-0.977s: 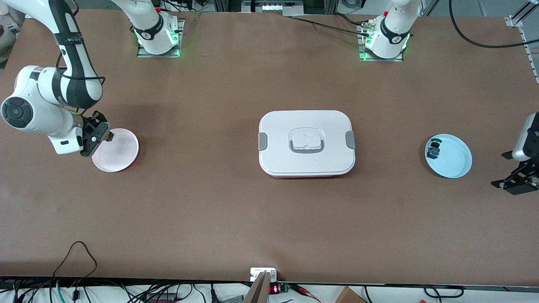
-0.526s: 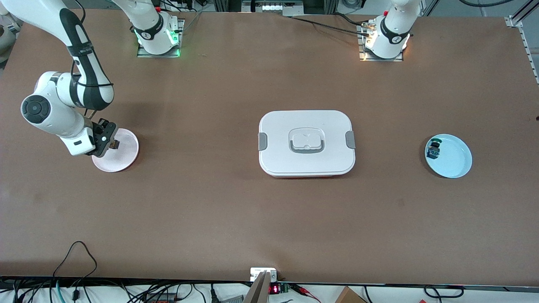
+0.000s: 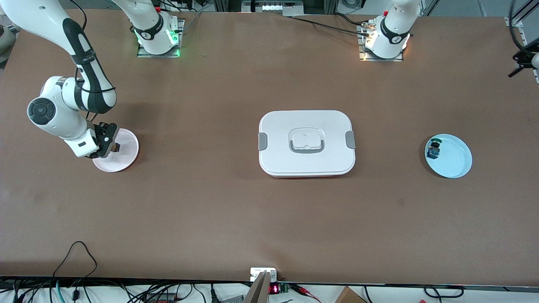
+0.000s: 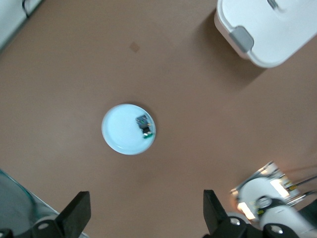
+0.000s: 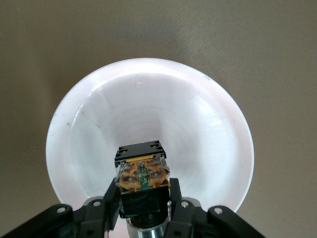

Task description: Transfer orange switch to right arm and place

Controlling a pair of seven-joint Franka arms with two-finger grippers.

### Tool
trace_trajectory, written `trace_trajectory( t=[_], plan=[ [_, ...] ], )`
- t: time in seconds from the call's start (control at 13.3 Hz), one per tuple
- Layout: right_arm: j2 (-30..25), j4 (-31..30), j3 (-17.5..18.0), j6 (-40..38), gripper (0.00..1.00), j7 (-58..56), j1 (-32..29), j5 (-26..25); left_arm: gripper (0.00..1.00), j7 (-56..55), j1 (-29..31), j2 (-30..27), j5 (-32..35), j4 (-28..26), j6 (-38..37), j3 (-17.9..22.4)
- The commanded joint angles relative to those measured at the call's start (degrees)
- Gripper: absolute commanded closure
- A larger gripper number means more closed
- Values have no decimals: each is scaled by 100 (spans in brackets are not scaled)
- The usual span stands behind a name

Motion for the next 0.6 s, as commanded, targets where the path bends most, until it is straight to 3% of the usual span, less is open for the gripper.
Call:
trace_trajectory(
  t=[0.0,0.3,0.53],
  plan=[
    [89,-150,72,230,99,-197,-160,-92,0,-1265,63,-450,-413,-430,-67,21],
    [89,-431,81,424,99,-197,-195,-74,0,-2137,80,-601,-660,-974,30,21],
    [89,-528,81,486,93,-189,-213,-48,0,-2181,124,-1109,-809,-2036,784,64]
  ],
)
